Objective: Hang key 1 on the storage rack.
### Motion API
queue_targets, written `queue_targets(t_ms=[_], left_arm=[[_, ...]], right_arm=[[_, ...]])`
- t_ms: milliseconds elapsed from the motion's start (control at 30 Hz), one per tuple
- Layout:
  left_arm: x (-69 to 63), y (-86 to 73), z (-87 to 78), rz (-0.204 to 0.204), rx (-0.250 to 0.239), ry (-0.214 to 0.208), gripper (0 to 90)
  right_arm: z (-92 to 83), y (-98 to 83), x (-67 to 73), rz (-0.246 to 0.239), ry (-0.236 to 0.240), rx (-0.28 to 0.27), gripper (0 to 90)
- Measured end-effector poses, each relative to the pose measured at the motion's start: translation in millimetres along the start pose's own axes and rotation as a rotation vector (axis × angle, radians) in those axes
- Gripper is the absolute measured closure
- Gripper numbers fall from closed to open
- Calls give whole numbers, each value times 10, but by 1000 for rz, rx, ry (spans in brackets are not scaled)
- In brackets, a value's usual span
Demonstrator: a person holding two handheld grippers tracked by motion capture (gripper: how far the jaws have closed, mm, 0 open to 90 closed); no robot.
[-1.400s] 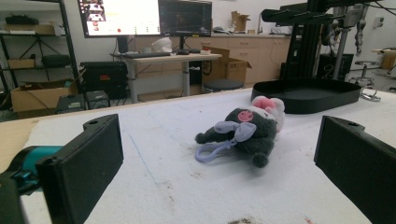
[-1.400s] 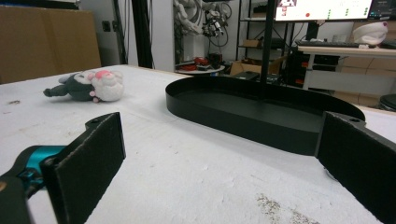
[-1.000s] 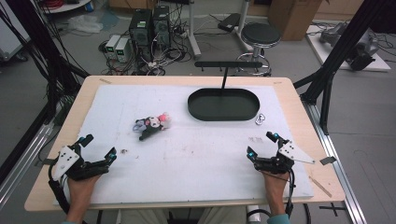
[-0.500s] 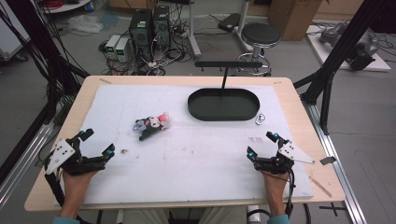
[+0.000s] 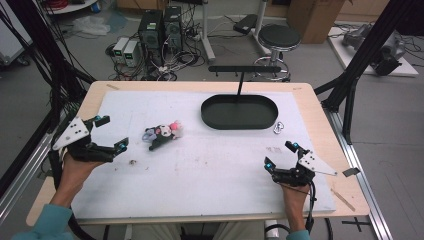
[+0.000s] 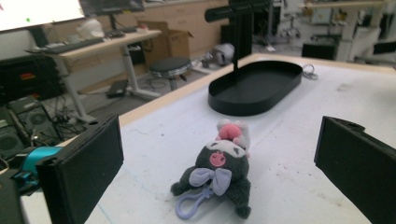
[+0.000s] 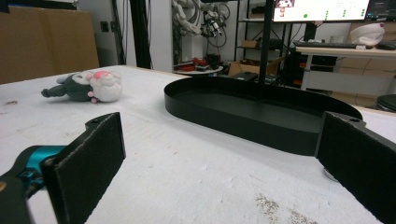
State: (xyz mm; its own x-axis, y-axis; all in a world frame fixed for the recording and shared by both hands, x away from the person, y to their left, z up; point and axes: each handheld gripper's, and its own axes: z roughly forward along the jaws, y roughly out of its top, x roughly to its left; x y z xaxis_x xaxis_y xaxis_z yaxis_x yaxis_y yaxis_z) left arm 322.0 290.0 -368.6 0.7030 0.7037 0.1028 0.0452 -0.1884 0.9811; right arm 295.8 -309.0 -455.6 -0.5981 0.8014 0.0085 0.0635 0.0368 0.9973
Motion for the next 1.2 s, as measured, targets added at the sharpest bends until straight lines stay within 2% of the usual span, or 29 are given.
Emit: queue_targets(t_ms=[67, 100, 233, 267, 300, 333, 467, 500, 567, 700, 767, 800, 833, 867, 967, 1000, 1100, 1133, 1200], left_arm=[[18, 24, 40, 6, 17, -14, 17], [49, 60, 126, 14, 56, -34, 17], [104, 107, 291, 29, 103, -82, 17], [104, 107, 291, 29, 103, -82, 17], [138, 140, 364, 35, 141, -98, 17], [155, 159, 402, 39, 154, -106, 17], [195, 214, 516, 39, 186, -130, 17], [207, 246, 597, 57, 218, -144, 17], [217, 257, 672, 60, 226, -156, 17], [238, 275, 818, 80, 276, -174, 17], [241, 278, 852, 80, 283, -178, 17], [235, 280, 917, 84, 306, -191, 17], [235, 280, 917, 84, 306, -191, 17], [225, 280, 985, 96, 337, -201, 17], [214, 280, 1051, 96, 356, -211, 17], [203, 278, 1117, 108, 378, -219, 17], [190, 264, 1174, 119, 400, -232, 17], [168, 234, 1224, 144, 418, -235, 17], [153, 189, 1275, 143, 447, -246, 17]], right_arm=[[-1, 0, 3, 3, 0, 1, 8], [-2, 0, 3, 3, 0, 2, 8], [-2, 0, 0, 4, -3, 1, 8], [-3, 0, -1, 3, -2, 2, 8], [-3, 0, 0, 4, -3, 2, 8], [-4, 0, -1, 3, -2, 2, 8], [-3, 0, 0, 8, 0, 0, 8], [-3, -1, -1, 8, 0, 0, 8], [-5, -1, -1, 11, 2, 0, 8], [-6, -1, -8, 11, -1, -5, 8], [-6, -1, -10, 8, -1, -7, 8], [-7, -1, -9, 9, -1, -5, 8], [-6, -2, -9, 10, 1, -7, 8], [-7, -2, -8, 11, 0, -6, 8], [-7, -2, -8, 11, 0, -7, 8], [-10, -2, -4, 15, 2, -4, 8], [-10, -2, -4, 15, 2, -5, 8], [-11, -2, -5, 14, 2, -4, 8], [-10, -2, -4, 15, 2, -5, 8]])
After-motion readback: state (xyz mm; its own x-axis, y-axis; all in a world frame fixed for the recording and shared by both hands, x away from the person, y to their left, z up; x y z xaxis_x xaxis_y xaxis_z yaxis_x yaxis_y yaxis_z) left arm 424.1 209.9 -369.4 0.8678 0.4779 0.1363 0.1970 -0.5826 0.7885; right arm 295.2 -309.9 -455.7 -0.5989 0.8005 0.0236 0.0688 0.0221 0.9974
